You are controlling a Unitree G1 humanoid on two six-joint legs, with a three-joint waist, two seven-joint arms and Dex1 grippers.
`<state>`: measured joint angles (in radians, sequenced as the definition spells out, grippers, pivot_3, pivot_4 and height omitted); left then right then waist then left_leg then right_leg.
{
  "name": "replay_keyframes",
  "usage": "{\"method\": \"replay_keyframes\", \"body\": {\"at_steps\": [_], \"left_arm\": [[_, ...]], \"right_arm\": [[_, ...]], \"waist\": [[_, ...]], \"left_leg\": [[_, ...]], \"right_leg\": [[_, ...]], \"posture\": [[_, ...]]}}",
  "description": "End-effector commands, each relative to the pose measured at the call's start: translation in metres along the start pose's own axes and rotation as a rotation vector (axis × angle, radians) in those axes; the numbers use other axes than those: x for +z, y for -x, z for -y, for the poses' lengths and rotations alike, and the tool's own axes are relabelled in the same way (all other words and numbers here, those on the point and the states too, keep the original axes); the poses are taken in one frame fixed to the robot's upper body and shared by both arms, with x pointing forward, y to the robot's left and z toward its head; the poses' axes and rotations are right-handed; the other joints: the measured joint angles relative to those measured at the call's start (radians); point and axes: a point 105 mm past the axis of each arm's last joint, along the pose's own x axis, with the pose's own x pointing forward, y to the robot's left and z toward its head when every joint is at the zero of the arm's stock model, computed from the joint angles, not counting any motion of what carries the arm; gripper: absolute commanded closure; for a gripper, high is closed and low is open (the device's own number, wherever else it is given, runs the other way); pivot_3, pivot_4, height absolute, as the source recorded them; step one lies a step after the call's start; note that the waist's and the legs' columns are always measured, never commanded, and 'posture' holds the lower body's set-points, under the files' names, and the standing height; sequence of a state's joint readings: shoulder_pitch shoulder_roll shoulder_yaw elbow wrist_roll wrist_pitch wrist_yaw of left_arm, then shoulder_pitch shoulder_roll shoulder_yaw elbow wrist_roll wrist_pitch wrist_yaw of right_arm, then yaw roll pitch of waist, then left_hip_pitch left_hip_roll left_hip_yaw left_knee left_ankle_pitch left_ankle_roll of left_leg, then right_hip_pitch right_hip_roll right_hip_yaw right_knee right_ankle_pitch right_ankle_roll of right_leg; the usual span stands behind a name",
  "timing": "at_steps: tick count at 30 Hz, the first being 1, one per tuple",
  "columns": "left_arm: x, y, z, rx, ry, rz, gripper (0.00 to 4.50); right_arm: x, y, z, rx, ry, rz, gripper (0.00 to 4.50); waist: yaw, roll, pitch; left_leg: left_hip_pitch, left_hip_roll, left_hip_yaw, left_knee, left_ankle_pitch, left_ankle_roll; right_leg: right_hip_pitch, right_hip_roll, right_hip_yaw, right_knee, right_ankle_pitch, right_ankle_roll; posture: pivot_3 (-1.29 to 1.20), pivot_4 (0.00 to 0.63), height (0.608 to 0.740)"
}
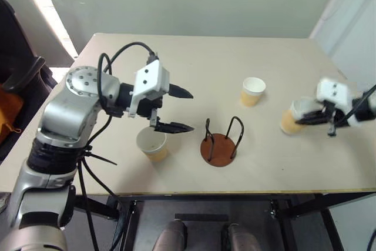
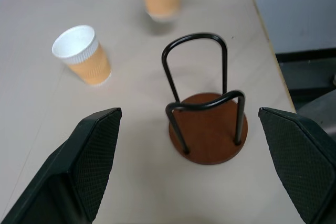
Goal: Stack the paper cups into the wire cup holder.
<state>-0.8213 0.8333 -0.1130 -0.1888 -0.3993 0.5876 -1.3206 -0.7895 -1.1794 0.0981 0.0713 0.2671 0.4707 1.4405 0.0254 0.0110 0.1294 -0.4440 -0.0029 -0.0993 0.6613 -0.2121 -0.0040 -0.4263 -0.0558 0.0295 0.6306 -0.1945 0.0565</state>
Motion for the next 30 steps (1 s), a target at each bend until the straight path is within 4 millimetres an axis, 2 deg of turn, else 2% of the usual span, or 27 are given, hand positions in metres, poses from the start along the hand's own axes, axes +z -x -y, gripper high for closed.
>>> {"method": "replay_keyframes", "body": {"at_steps": [1,4,7,10,16,24,30], "left_arm": [[0.007,0.009,-0.004,0.042,-0.039,0.014,0.00],[0.007,0.010,-0.005,0.048,-0.039,0.015,0.00],[0.008,0.009,-0.005,0.046,-0.041,0.019,0.00],[0.009,0.010,-0.005,0.047,-0.045,0.022,0.00],[0.008,0.019,-0.001,0.059,-0.039,0.017,0.00],[0.001,0.045,0.009,0.078,-0.004,-0.032,0.00],[-0.014,0.075,0.013,0.149,0.070,-0.096,0.00]], "right_arm": [[0.079,0.026,-0.007,0.042,0.207,0.219,4.49],[0.113,0.017,-0.027,0.186,0.327,0.300,4.49],[0.123,0.000,-0.043,0.303,0.404,0.307,4.49],[0.122,-0.020,-0.056,0.391,0.442,0.287,4.49],[0.109,-0.045,-0.064,0.435,0.460,0.247,4.49],[0.104,-0.060,-0.068,0.451,0.485,0.223,4.49],[0.103,-0.066,-0.068,0.451,0.512,0.203,4.49]], "waist": [[-0.005,0.000,0.000],[-0.010,-0.003,-0.002],[-0.009,-0.002,-0.002],[-0.008,-0.001,-0.001],[-0.009,-0.001,-0.001],[-0.013,-0.001,-0.001],[-0.016,-0.001,-0.001]], "left_leg": [[0.000,0.000,0.000,-0.001,0.000,0.000],[0.001,0.002,-0.001,-0.003,0.001,-0.001],[0.001,0.002,-0.001,-0.004,0.001,-0.002],[0.001,0.001,-0.001,-0.003,0.001,-0.002],[0.001,0.001,-0.001,-0.003,0.002,-0.003],[0.001,0.002,-0.001,-0.004,0.002,-0.003],[0.001,0.002,-0.001,-0.006,0.003,-0.005]], "right_leg": [[-0.001,0.000,0.000,0.000,-0.001,-0.001],[-0.001,0.002,-0.001,0.000,-0.003,-0.006],[-0.001,0.002,-0.002,0.000,-0.004,-0.007],[-0.001,0.001,-0.002,0.001,-0.004,-0.007],[-0.001,0.001,-0.002,0.001,-0.004,-0.007],[-0.004,0.002,-0.001,0.006,-0.005,-0.009],[-0.007,0.001,-0.001,0.012,-0.007,-0.013]], "posture": [[0.00,0.150,0.740],[0.00,0.150,0.740],[0.00,0.150,0.740],[0.00,0.150,0.740],[0.00,0.150,0.740],[0.00,0.150,0.740],[0.00,0.150,0.740]]}}
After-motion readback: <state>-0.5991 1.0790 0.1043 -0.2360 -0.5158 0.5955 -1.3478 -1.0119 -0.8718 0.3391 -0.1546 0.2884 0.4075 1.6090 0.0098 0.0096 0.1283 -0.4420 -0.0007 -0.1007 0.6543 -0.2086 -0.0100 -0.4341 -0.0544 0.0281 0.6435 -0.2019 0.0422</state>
